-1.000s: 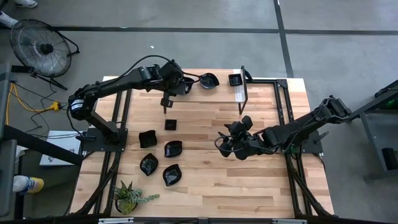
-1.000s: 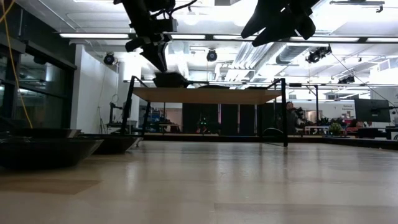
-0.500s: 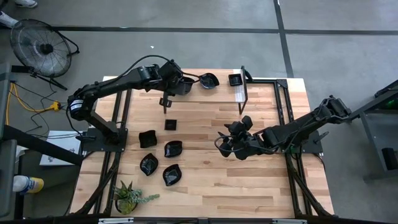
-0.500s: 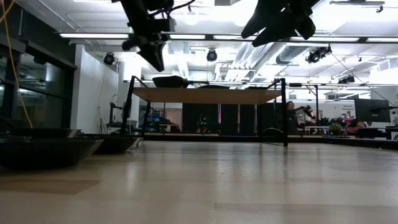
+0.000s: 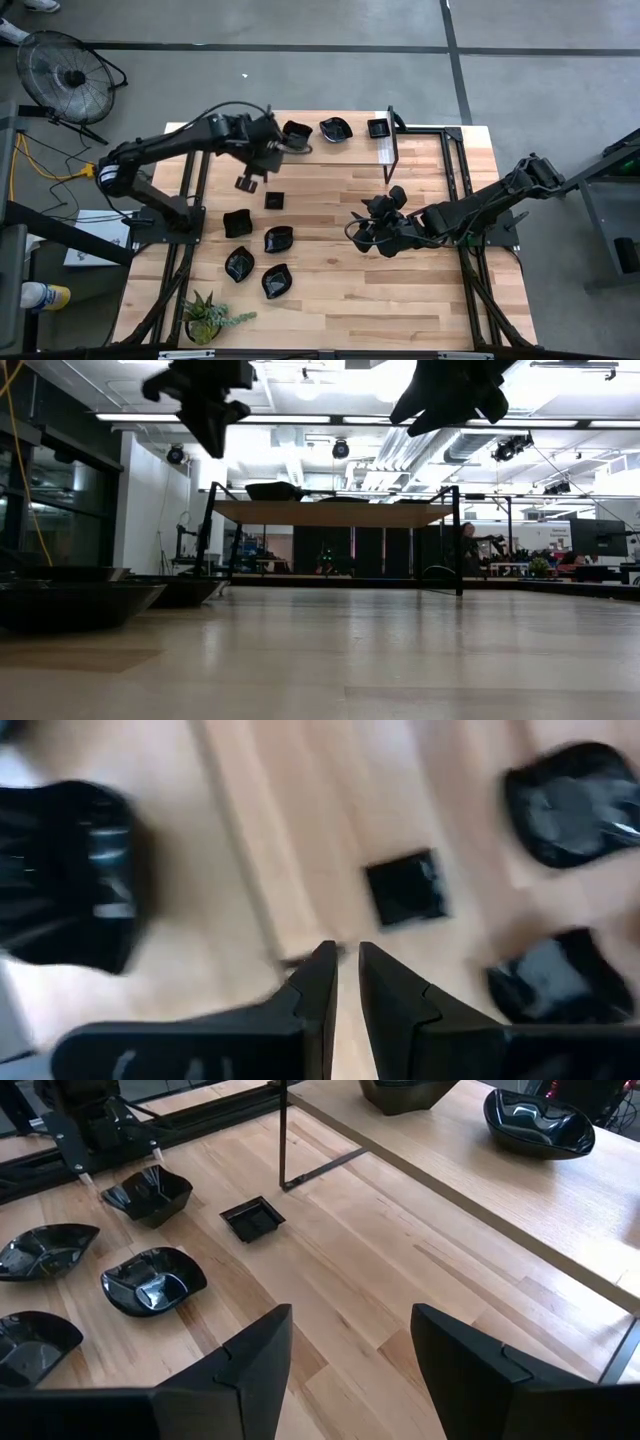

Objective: Pick & Place Mini shaped plates
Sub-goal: Stack the black distorted square plate on top of the black distorted square plate on the shelf

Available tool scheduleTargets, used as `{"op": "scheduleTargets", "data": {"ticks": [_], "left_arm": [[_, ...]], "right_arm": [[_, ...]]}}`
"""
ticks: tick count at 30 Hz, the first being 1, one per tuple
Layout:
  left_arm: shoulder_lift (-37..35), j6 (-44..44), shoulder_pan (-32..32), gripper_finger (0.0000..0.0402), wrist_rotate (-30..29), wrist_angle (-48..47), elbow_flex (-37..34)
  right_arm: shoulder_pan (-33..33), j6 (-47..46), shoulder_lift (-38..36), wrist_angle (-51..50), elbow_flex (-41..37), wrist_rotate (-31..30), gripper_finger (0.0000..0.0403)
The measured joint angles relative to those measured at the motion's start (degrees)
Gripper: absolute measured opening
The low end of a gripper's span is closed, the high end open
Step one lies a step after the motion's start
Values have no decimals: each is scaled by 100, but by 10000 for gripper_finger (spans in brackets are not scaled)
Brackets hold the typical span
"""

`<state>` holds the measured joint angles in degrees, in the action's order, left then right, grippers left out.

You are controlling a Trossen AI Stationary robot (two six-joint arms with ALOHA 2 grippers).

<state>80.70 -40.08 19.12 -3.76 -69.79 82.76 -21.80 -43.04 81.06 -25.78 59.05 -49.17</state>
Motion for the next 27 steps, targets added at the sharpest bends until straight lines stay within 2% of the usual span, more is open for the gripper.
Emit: {"op": "scheduleTargets", "data": {"ticks": [4,7,12,20,27], "left_arm": [[-34,495,-454,42,-183,-380,-2],[-117,801,-776,42,-173,-323,-175],[-387,1426,-1312,42,-168,69,-1019],[-868,3099,-2171,42,-177,409,-2348],[-993,4555,-3109,42,-725,650,-2915]], "right_arm": [[0,0,0,-7,0,4,200],[0,1,0,-9,0,11,200],[0,3,0,-51,0,128,201],[0,1,0,-136,0,134,201],[0,-33,0,-129,0,122,201]]}}
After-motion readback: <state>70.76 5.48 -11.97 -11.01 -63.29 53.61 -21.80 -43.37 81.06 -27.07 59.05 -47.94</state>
